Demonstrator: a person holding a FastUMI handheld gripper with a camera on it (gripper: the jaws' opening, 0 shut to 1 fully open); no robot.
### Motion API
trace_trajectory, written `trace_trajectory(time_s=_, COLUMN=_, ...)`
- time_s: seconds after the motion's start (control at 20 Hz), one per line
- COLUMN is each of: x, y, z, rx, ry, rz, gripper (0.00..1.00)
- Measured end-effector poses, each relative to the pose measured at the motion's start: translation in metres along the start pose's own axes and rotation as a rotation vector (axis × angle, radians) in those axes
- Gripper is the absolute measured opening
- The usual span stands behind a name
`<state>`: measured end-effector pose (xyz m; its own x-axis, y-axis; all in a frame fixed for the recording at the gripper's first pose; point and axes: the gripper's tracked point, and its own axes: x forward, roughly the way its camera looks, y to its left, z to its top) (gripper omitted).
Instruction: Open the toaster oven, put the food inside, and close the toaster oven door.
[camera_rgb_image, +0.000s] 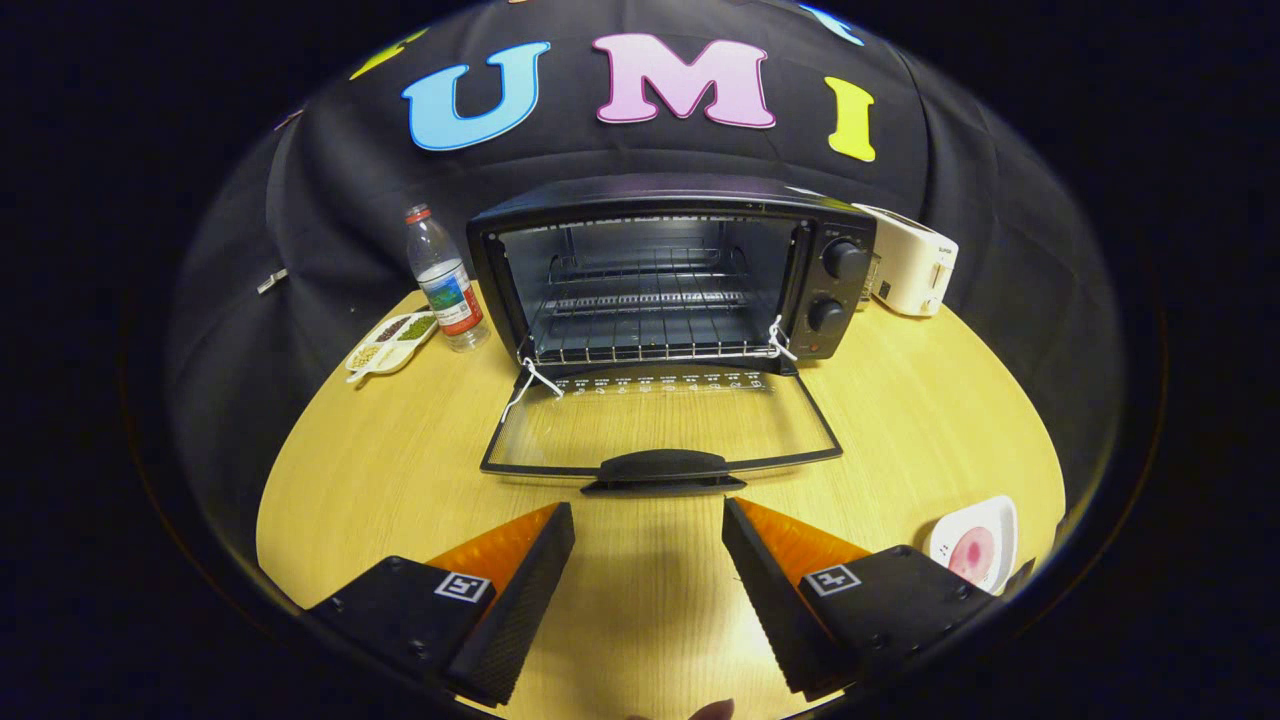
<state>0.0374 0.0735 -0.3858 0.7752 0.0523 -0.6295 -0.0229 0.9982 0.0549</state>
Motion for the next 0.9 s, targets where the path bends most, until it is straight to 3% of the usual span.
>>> trace_trajectory(time_s=0.3, x=-0.060, y=-0.047, z=0.016, rx=0.008, ry=-0.007, rz=-0.002, gripper=0.97)
trace_trajectory(time_s=0.55, x=-0.101, y=-0.101, z=0.011, rx=0.091, ry=0.157, rz=0.076, gripper=0.97)
trace_trajectory(time_s=0.9, x=-0.120, y=-0.243, z=-0.004, rx=0.195, ry=0.321, rz=0.062, gripper=0.99)
